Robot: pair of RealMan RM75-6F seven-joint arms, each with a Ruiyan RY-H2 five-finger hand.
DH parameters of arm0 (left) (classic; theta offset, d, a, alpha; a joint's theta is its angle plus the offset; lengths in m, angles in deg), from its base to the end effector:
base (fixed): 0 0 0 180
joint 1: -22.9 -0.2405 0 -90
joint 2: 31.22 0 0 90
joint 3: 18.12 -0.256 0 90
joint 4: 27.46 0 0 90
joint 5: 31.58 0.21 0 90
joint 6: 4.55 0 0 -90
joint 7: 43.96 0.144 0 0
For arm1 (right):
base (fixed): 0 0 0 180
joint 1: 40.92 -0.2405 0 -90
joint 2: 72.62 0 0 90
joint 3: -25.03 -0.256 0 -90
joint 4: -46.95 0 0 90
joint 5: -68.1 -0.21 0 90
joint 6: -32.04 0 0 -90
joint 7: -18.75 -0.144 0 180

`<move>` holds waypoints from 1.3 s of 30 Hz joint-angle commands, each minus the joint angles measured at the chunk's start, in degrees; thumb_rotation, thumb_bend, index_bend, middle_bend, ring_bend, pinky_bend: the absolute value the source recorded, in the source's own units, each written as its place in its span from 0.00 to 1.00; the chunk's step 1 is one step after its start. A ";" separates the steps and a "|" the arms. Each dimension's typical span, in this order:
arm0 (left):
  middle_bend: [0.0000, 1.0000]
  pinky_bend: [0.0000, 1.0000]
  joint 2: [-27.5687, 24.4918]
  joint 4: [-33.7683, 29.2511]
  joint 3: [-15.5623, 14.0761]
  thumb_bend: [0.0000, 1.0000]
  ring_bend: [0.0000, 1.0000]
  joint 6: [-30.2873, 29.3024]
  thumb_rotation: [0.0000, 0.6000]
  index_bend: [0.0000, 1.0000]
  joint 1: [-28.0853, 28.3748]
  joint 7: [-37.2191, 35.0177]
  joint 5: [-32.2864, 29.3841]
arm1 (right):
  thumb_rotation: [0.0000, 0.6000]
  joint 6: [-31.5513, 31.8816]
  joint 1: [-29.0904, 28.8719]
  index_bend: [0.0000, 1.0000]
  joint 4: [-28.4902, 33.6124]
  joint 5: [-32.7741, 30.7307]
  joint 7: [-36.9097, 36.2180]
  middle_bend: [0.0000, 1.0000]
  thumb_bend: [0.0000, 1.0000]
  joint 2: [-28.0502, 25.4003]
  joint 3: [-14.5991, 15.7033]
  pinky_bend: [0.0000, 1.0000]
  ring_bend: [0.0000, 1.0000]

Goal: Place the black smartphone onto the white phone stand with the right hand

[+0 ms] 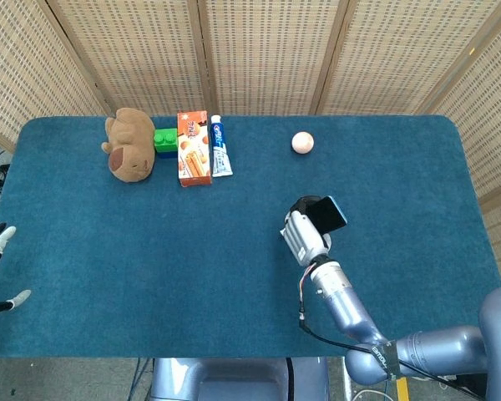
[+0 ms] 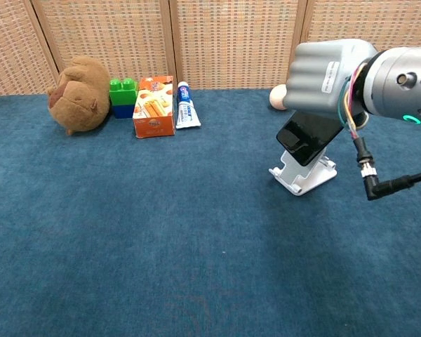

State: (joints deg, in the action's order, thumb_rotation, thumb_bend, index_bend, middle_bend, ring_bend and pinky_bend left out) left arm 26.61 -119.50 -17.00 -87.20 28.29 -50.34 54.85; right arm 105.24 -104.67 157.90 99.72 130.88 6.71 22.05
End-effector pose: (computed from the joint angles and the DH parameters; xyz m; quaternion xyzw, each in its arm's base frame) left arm -0.3222 0.1780 0.1861 -0.6077 -0.4030 -0.3704 0.5755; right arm -0.0645 -0.3266 0.0234 0.8213 0.1649 -0.0207 0.5457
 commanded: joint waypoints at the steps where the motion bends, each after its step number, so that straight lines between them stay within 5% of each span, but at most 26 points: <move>1: 0.00 0.00 0.09 -0.07 0.14 0.00 0.00 0.57 1.00 0.00 0.26 0.30 -0.48 | 1.00 -0.01 -1.04 0.47 -1.32 -0.88 0.01 0.45 0.54 0.67 0.94 0.38 0.42; 39: 0.00 0.00 -0.23 0.00 0.92 0.00 0.00 3.08 1.00 0.00 1.43 -0.21 -2.99 | 1.00 7.08 -8.79 0.47 -11.65 -4.43 9.11 0.44 0.54 15.05 10.72 0.38 0.38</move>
State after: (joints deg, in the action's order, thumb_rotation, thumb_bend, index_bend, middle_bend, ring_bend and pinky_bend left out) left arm 26.38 -119.50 -16.08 -84.13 29.72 -50.55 51.86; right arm 112.30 -113.44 146.30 95.29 139.99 21.70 32.70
